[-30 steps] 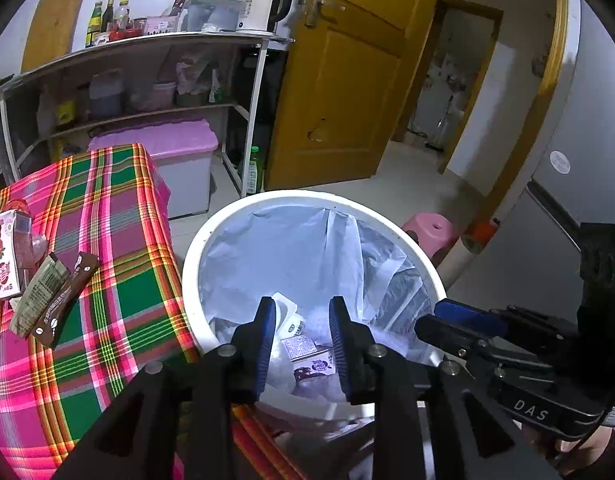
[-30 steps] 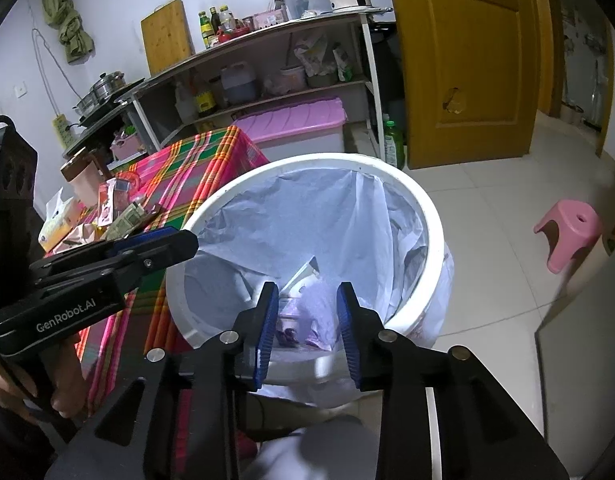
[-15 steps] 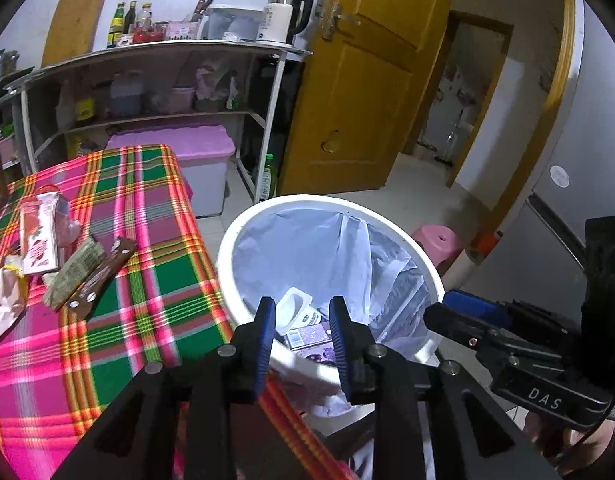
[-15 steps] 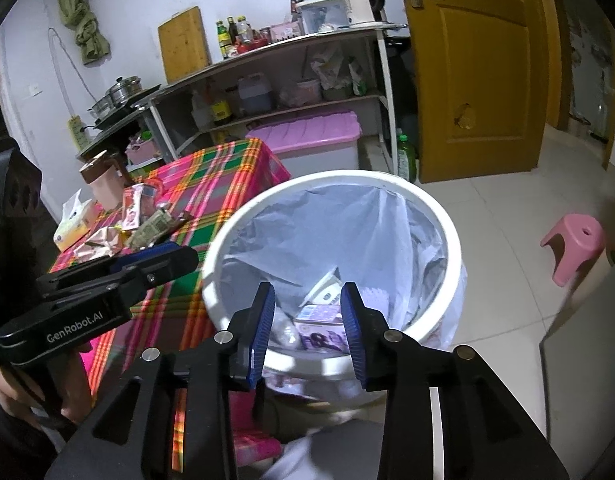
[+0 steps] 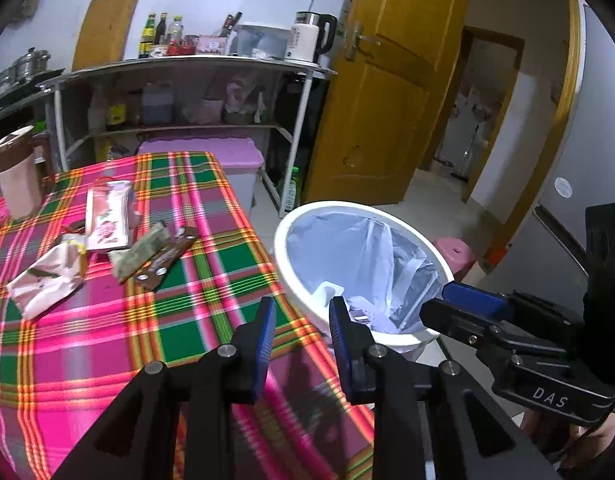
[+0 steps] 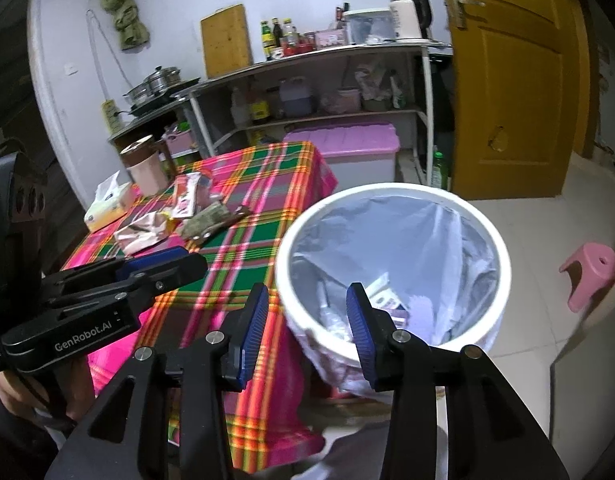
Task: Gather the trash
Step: 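Move both tools back over the table toward the wrappers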
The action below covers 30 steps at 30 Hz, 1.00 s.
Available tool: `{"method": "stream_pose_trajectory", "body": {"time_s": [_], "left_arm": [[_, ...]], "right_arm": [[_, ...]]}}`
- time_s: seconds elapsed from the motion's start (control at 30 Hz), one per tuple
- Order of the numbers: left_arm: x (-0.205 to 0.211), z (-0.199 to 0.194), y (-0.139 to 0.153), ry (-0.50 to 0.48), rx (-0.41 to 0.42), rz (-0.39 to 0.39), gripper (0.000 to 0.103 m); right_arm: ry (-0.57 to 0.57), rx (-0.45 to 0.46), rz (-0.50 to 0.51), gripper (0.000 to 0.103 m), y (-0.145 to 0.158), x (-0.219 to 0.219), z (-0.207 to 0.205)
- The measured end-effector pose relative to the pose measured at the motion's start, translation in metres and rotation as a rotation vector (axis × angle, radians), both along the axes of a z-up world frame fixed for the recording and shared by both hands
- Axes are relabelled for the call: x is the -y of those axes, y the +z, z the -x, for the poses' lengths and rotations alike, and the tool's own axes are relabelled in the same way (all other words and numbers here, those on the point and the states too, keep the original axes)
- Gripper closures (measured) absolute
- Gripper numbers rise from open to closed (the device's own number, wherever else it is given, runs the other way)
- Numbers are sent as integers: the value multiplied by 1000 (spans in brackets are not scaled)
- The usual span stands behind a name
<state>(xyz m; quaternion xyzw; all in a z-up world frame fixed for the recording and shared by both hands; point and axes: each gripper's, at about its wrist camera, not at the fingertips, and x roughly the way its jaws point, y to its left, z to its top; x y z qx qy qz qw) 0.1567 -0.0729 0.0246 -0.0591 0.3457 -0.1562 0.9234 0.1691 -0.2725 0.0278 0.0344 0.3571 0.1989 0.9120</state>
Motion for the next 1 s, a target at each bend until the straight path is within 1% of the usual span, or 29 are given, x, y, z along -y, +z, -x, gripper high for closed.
{"method": "stream_pose_trajectory", "body": {"time_s": [0.3,0.63,1.0], "left_arm": [[-32,20,2,71,13,6,76],[-62,36,-3,132,10,-9,76],[-91,35,-11,205,-9,-20,76]], "right_arm": [[81,-10,9,61,-1,-28,8],[143,-36,9,61,-6,-51,11],[189,-54,7,61,-10,-76,1]]}}
